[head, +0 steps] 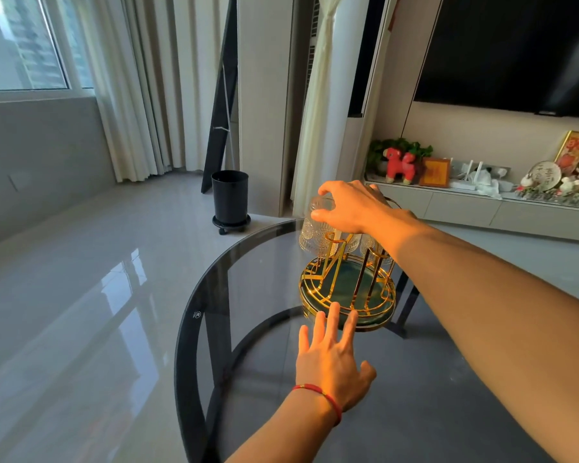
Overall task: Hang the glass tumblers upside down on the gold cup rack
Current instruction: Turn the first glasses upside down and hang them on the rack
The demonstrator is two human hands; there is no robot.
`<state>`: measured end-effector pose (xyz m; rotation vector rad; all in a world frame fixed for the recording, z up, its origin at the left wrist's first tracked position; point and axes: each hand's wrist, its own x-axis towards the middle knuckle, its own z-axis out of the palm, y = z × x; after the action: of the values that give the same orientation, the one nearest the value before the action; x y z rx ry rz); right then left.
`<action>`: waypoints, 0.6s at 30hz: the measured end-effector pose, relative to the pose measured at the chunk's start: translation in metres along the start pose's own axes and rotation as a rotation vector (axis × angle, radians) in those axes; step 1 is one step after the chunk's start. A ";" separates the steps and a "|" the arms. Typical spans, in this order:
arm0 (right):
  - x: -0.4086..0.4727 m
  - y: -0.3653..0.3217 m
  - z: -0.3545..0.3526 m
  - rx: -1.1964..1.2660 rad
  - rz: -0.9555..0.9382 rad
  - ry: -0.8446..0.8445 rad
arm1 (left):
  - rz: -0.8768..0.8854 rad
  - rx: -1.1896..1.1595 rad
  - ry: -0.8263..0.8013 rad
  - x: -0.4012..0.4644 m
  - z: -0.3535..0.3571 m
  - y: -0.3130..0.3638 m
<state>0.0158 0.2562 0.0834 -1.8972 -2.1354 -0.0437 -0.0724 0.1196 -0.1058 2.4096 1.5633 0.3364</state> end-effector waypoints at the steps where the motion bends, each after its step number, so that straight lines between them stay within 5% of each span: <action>1: 0.000 0.000 0.002 -0.052 -0.015 -0.009 | -0.002 0.008 -0.003 0.000 0.000 0.000; 13: -0.003 0.004 0.009 -0.345 -0.119 -0.054 | -0.025 0.048 -0.018 -0.003 -0.005 0.004; 18: -0.037 0.013 0.016 -0.260 -0.201 0.154 | -0.031 -0.024 0.129 -0.009 -0.019 0.016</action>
<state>0.0292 0.2259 0.0576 -1.7332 -2.2945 -0.5148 -0.0684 0.1068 -0.0830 2.3851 1.6387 0.5114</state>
